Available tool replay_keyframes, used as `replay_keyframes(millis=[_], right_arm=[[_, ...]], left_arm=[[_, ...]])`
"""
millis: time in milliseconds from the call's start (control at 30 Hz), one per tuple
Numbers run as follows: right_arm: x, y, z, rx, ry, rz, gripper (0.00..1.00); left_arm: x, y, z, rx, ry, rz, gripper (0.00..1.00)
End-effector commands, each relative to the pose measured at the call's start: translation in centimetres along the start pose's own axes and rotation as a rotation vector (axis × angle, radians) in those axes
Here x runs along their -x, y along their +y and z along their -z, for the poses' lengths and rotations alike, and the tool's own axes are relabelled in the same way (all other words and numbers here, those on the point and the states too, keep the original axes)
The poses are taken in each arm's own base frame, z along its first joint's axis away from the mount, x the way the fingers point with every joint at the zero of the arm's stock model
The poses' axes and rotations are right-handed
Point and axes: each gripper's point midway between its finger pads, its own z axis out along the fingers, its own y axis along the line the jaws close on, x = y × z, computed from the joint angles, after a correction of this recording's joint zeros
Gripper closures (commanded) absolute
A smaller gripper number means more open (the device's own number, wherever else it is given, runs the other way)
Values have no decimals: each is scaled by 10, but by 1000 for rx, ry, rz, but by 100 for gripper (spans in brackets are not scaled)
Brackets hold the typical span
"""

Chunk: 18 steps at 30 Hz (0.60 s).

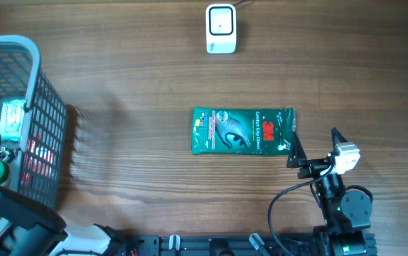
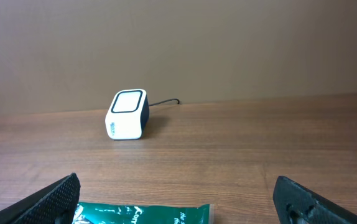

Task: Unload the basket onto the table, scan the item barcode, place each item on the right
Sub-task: 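Reach the left gripper back into the basket and grasp the green-lidded jar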

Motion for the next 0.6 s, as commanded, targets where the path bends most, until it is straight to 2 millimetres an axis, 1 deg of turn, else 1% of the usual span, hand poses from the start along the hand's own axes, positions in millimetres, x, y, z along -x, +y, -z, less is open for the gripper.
replay_keyframes(millis=[0, 100, 233, 300, 433, 467, 533, 567], right_arm=[[2, -1, 0, -7, -9, 18, 1], [2, -1, 0, -7, -9, 18, 0], [2, -1, 0, -7, -9, 18, 0], [2, -1, 0, -7, -9, 18, 0], [2, -1, 0, -7, -9, 18, 0], [2, -1, 0, -7, -9, 18, 0], [2, -1, 0, -7, -9, 18, 0], [2, -1, 0, -7, -9, 18, 0]], left_arm=[[-4, 2, -15, 4, 2, -15, 0], [-3, -1, -24, -9, -14, -14, 0], [2, -8, -28, -33, -37, -7, 0], [3, -9, -36, -21, -35, -9, 0], [-2, -10, -60, 25, -3, -21, 0], [-5, -9, -68, 44, 14, -27, 0], [-6, -8, -76, 66, 17, -32, 0], [-3, -6, -76, 79, 3, -33, 1]])
